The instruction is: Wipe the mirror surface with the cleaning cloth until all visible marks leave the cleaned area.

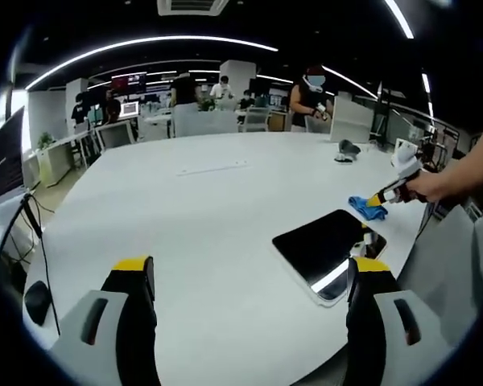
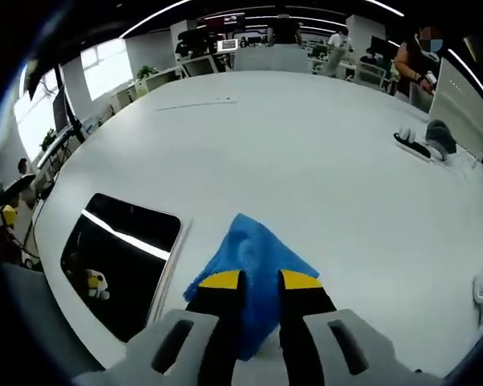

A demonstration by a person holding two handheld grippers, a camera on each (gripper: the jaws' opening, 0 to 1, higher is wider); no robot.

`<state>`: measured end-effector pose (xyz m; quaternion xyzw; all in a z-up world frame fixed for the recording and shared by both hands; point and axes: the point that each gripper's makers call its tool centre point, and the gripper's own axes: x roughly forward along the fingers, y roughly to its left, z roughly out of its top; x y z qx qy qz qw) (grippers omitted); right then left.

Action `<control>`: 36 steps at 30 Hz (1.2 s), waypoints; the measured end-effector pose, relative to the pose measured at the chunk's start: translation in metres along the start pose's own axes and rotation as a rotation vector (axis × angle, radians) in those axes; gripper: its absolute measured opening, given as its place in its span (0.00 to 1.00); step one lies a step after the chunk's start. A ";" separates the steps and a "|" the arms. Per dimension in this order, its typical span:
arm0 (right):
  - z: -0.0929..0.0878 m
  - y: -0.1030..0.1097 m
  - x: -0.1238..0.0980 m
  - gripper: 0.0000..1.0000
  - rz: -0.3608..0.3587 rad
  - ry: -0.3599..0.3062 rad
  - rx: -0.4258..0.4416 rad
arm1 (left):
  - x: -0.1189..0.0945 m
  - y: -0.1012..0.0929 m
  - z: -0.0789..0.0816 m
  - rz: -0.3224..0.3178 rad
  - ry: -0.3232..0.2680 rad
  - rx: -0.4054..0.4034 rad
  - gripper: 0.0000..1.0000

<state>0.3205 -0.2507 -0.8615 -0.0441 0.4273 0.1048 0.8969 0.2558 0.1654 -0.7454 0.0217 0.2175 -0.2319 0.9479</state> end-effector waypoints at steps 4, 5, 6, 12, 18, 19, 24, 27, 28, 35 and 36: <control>-0.004 0.010 0.003 0.05 0.033 0.030 -0.053 | -0.001 -0.001 0.000 0.006 -0.008 0.006 0.99; -0.006 0.009 0.004 0.03 0.029 0.030 -0.051 | -0.001 -0.001 -0.002 0.006 -0.003 0.004 0.99; -0.006 0.011 0.004 0.01 0.037 0.028 -0.046 | -0.001 -0.002 -0.003 0.006 0.000 0.005 0.99; -0.006 0.008 0.007 0.01 -0.001 0.007 0.000 | -0.006 -0.003 -0.003 0.009 0.004 0.019 0.99; -0.007 0.005 0.008 0.00 0.020 0.035 0.054 | -0.011 -0.002 -0.007 0.013 0.020 0.015 0.99; -0.007 0.004 0.009 0.00 0.025 0.041 0.062 | -0.012 -0.002 -0.007 0.012 0.020 0.016 0.99; -0.008 0.004 0.010 0.00 0.035 0.077 0.103 | -0.013 -0.006 -0.004 0.020 0.009 0.008 0.99; -0.003 0.002 0.005 0.00 0.042 0.072 0.134 | -0.015 -0.005 -0.004 0.026 0.009 0.012 0.99; -0.001 0.000 0.003 0.00 0.040 0.069 0.133 | -0.016 -0.004 -0.004 0.031 0.009 0.008 0.99; 0.029 -0.008 -0.013 0.00 0.044 0.006 0.155 | -0.019 0.004 0.007 0.064 -0.021 -0.008 0.99; 0.033 -0.008 -0.016 0.00 0.048 -0.003 0.155 | -0.018 0.004 0.008 0.067 -0.024 -0.009 0.99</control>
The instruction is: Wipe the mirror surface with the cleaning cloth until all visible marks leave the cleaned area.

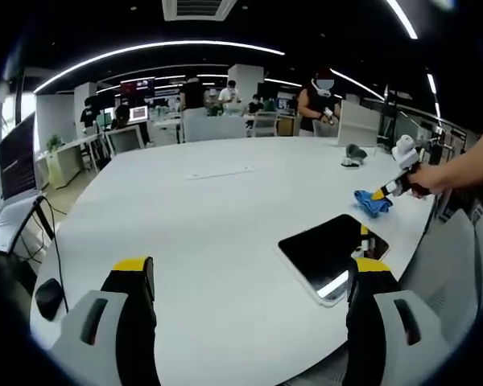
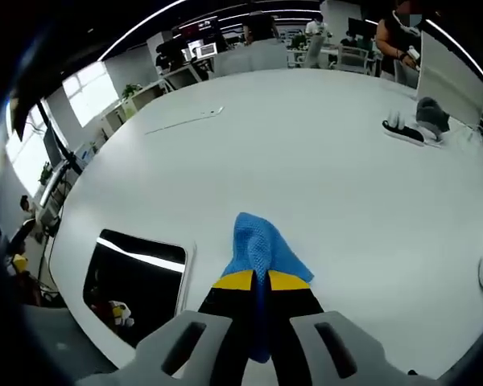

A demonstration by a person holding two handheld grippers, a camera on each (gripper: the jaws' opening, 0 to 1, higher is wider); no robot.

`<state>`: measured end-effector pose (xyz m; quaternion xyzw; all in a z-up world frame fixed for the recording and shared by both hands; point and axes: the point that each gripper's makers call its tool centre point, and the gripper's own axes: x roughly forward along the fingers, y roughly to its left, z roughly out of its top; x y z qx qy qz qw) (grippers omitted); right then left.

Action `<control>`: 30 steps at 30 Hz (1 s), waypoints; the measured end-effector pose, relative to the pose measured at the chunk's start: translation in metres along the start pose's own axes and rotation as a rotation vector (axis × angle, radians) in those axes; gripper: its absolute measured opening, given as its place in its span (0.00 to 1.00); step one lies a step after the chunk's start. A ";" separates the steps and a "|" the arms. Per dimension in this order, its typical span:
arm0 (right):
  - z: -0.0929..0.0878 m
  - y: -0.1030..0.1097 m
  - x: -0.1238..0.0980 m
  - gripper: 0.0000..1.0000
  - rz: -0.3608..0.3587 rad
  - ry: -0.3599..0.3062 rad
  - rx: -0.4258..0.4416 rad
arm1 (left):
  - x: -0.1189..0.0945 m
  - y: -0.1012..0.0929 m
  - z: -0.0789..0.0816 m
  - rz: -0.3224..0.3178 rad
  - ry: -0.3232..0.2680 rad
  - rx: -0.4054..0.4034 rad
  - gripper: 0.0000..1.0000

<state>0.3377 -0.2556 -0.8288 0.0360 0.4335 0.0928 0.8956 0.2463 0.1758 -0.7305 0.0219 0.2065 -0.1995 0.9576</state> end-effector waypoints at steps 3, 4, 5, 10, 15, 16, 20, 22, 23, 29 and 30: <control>0.007 0.003 -0.007 0.00 0.010 -0.014 0.014 | 0.001 -0.001 0.003 0.005 -0.009 -0.012 0.99; 0.009 0.004 -0.009 0.00 0.014 -0.018 0.018 | 0.001 -0.002 0.004 0.004 -0.011 -0.013 0.99; 0.011 0.005 -0.010 0.00 0.017 -0.021 0.021 | 0.001 -0.004 0.005 0.002 -0.013 -0.012 0.99; 0.019 0.013 -0.013 0.00 0.037 -0.035 0.019 | 0.002 -0.007 0.005 -0.004 -0.013 -0.004 0.99; 0.021 0.023 -0.012 0.00 0.050 -0.039 0.029 | -0.003 -0.006 0.005 -0.006 -0.010 0.000 0.99; 0.020 0.024 -0.012 0.00 0.052 -0.037 0.028 | -0.004 -0.006 0.005 -0.003 -0.011 -0.002 0.99; 0.020 0.035 -0.011 0.00 0.064 -0.032 0.027 | -0.008 -0.003 0.002 0.004 -0.012 -0.009 0.99; 0.020 0.040 -0.011 0.00 0.072 -0.028 0.023 | -0.009 -0.002 -0.002 0.008 -0.007 -0.015 0.99; 0.021 0.043 -0.011 0.00 0.075 -0.029 0.018 | -0.008 -0.002 -0.004 0.006 -0.004 -0.020 0.99; 0.021 0.054 -0.007 0.00 0.084 -0.020 0.016 | -0.004 -0.005 -0.007 -0.011 0.002 -0.018 0.99; 0.020 0.057 -0.006 0.00 0.086 -0.015 0.017 | -0.003 -0.004 -0.007 -0.016 0.002 -0.015 0.99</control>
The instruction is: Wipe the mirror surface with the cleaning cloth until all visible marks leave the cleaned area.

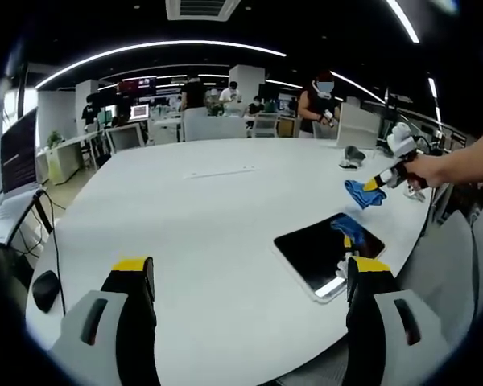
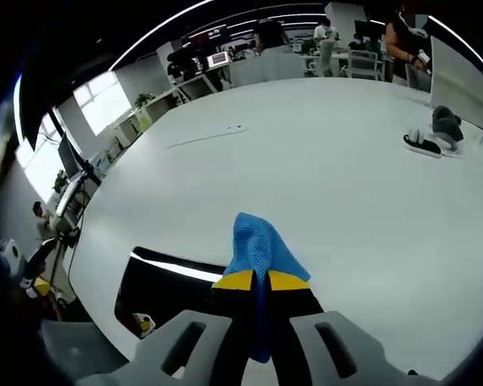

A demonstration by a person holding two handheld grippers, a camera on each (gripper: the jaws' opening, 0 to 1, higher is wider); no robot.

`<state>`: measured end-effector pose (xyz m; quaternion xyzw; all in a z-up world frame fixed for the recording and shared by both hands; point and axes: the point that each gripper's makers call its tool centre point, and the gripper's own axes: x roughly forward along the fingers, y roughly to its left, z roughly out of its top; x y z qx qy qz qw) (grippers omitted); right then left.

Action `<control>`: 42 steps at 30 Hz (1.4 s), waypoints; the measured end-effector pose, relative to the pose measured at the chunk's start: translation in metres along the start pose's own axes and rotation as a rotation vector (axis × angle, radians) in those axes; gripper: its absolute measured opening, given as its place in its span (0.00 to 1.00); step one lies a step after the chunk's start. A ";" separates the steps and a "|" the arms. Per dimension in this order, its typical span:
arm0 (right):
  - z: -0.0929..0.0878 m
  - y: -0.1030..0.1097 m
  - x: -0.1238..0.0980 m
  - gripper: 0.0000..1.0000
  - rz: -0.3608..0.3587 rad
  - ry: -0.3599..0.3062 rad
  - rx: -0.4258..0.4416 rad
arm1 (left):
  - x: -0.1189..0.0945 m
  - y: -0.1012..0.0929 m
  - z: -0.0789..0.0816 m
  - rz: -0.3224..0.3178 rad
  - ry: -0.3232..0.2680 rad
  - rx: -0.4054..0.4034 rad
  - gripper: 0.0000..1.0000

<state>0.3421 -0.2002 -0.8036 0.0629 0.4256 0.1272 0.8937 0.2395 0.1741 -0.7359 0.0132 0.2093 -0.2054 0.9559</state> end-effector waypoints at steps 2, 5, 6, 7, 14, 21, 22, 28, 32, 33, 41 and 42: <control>0.000 0.003 0.003 0.00 -0.001 0.003 -0.002 | 0.002 0.001 0.000 -0.008 0.001 0.008 0.99; -0.001 0.012 0.008 0.00 0.001 0.010 0.000 | 0.004 0.005 0.000 -0.019 0.001 0.014 0.99; -0.002 0.014 0.010 0.00 -0.001 0.015 0.001 | 0.004 0.005 0.001 -0.023 0.002 0.014 0.99; -0.003 0.017 0.012 0.00 -0.002 0.019 0.004 | 0.003 0.006 0.001 -0.025 0.003 0.019 0.99; -0.019 0.034 0.031 0.00 -0.026 0.076 -0.016 | 0.001 0.015 0.000 -0.053 0.010 0.020 0.99; -0.034 0.036 0.057 0.00 -0.063 0.139 -0.010 | -0.003 0.028 0.000 -0.073 0.032 0.040 0.99; -0.037 0.035 0.059 0.00 -0.067 0.148 -0.011 | -0.004 0.029 0.000 -0.071 0.031 0.041 0.99; -0.039 0.037 0.060 0.00 -0.067 0.152 0.004 | -0.007 0.035 0.001 -0.077 0.029 0.052 0.99; -0.041 0.044 0.059 0.00 -0.050 0.153 0.007 | -0.003 0.037 -0.002 -0.080 0.033 0.048 0.99; -0.042 0.046 0.059 0.00 -0.050 0.157 -0.004 | -0.003 0.037 -0.002 -0.080 0.033 0.048 0.99; -0.043 0.066 0.066 0.00 -0.025 0.165 -0.020 | -0.004 0.035 -0.003 -0.084 0.031 0.055 0.99; -0.043 0.071 0.067 0.00 -0.019 0.165 -0.024 | -0.004 0.036 -0.004 -0.083 0.034 0.058 0.99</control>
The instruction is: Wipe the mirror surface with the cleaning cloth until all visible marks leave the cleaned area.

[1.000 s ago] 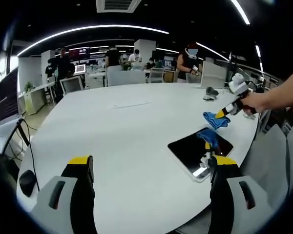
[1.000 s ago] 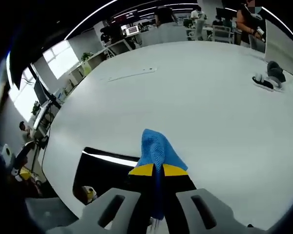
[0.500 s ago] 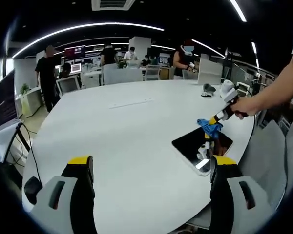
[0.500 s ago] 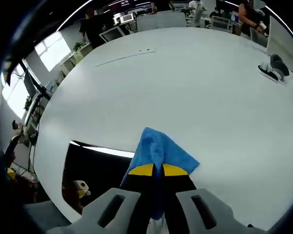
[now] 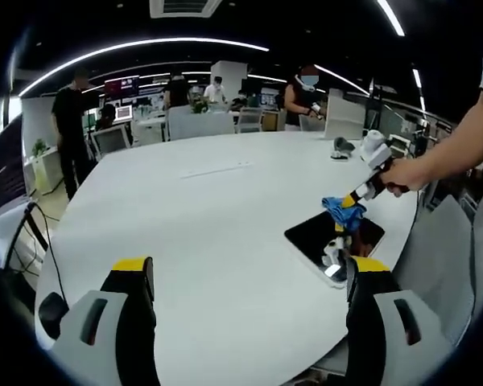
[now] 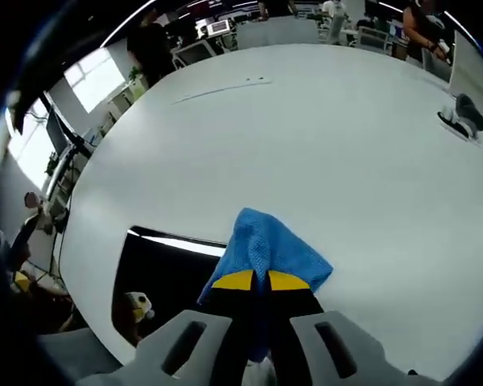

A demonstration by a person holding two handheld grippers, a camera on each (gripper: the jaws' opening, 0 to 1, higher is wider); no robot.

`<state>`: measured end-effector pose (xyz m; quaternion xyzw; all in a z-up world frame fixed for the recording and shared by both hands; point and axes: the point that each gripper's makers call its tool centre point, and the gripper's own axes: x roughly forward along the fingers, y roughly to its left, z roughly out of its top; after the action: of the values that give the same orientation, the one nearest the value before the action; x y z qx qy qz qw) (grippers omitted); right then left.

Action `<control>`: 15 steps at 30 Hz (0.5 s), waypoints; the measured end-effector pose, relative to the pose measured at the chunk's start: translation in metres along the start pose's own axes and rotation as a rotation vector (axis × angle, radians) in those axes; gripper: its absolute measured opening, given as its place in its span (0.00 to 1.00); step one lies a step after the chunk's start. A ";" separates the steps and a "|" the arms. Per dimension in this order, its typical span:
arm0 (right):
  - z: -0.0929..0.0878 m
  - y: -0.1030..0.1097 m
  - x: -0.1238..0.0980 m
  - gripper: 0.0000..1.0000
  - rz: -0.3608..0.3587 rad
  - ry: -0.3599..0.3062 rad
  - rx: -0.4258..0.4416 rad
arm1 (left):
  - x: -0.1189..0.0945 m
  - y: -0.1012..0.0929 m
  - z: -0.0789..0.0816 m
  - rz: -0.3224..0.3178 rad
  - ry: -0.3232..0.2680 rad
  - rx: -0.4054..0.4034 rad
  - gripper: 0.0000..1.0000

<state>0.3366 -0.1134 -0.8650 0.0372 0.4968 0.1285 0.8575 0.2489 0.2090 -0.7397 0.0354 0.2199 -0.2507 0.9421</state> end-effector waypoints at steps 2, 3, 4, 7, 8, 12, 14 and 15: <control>0.001 0.006 0.002 0.00 0.004 0.000 -0.004 | -0.001 0.001 -0.001 0.003 0.002 0.001 0.99; 0.001 0.009 0.003 0.00 0.010 0.002 -0.003 | -0.002 0.001 -0.001 0.006 0.000 -0.003 0.99; 0.001 0.012 0.003 0.00 0.015 0.003 -0.005 | -0.003 0.001 -0.001 0.007 -0.001 -0.004 0.99; 0.003 0.023 0.007 0.00 0.032 0.011 -0.019 | -0.004 0.002 -0.002 0.009 0.005 0.008 0.99; 0.003 0.025 0.007 0.00 0.036 0.013 -0.021 | -0.004 0.002 -0.003 0.009 0.006 0.011 0.99; 0.004 0.035 0.010 0.00 0.045 0.013 -0.028 | -0.004 0.003 -0.002 0.010 0.006 0.017 0.99; 0.005 0.040 0.012 0.00 0.055 0.017 -0.029 | -0.004 0.002 -0.002 0.008 0.006 0.016 0.99; 0.005 0.041 0.012 0.00 0.059 0.019 -0.031 | -0.003 0.002 -0.002 0.008 0.006 0.018 0.99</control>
<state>0.3392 -0.0700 -0.8649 0.0374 0.5016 0.1617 0.8490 0.2465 0.2129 -0.7403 0.0454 0.2206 -0.2489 0.9420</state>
